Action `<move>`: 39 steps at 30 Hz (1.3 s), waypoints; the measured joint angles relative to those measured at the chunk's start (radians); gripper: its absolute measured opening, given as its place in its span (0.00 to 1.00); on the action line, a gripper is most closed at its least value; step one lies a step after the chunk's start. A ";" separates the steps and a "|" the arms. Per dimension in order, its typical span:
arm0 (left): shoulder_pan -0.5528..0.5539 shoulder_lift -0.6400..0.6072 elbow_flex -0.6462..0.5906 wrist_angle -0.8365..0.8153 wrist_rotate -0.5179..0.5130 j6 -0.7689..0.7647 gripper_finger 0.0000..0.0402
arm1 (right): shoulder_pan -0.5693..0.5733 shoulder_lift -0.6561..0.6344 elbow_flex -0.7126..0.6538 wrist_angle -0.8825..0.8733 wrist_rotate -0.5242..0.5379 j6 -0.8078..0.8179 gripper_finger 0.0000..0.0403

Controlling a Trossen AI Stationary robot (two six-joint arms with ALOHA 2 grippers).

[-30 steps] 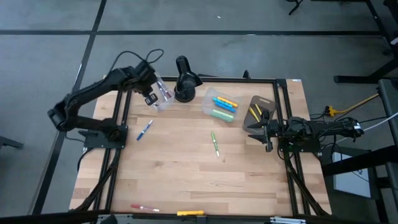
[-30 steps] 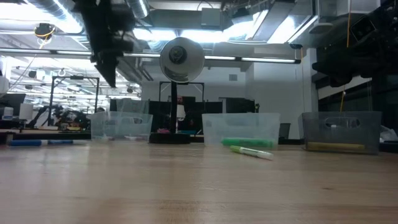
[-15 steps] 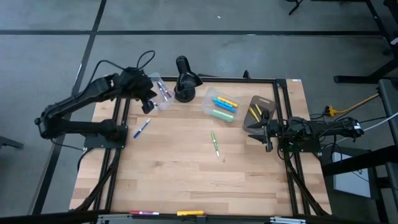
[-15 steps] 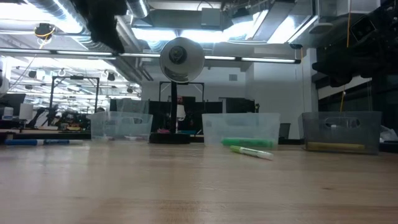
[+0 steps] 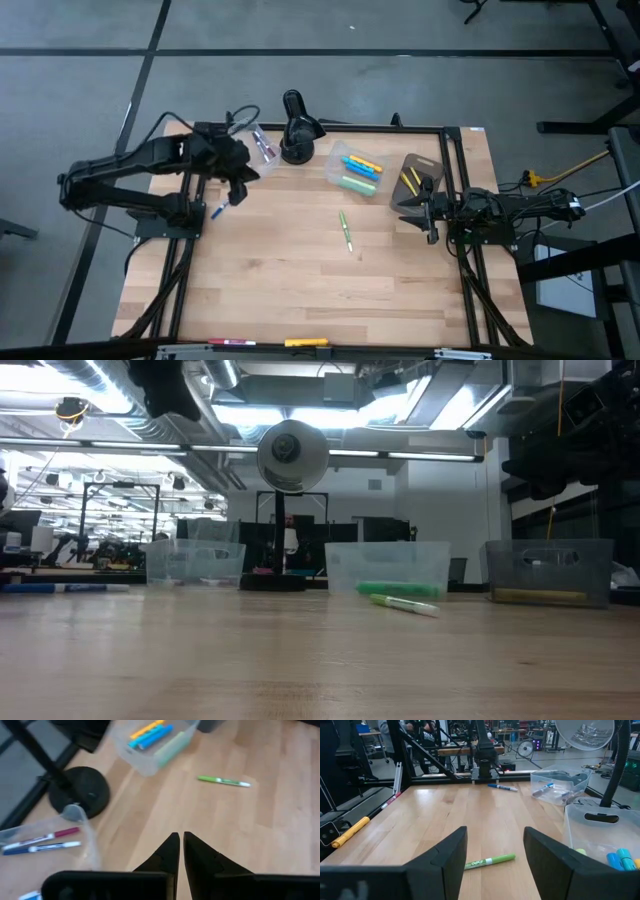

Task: Pick & Place Markers
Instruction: Put the red marker in the left transparent bin

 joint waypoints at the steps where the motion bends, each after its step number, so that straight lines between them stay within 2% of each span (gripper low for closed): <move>1: -0.016 0.004 0.000 -0.001 0.000 -0.008 0.05 | 0.000 0.000 0.000 0.000 0.000 0.000 0.48; 7: -0.102 0.037 0.000 -0.008 0.005 -0.067 0.05 | 0.000 0.000 0.000 0.000 0.000 0.000 0.48; 14: -0.202 0.101 0.000 -0.008 0.193 -0.082 0.05 | 0.000 0.000 0.000 0.000 0.000 0.000 0.48; 18: -0.273 0.152 0.000 -0.008 0.218 -0.100 0.05 | 0.000 0.000 0.000 0.000 0.000 0.000 0.48; 24: -0.366 0.255 0.000 -0.008 0.221 -0.236 0.05 | 0.000 0.000 0.000 0.000 0.000 0.000 0.48; 29: -0.444 0.357 0.000 -0.008 0.305 -0.370 0.07 | 0.000 0.000 0.000 0.000 0.000 0.000 0.48; 34: -0.546 0.446 0.000 -0.003 0.376 -0.440 0.11 | 0.000 0.000 0.000 0.000 0.000 0.000 0.48; 39: -0.650 0.528 0.000 0.005 0.380 -0.516 0.16 | 0.000 0.000 0.000 0.000 0.000 0.000 0.48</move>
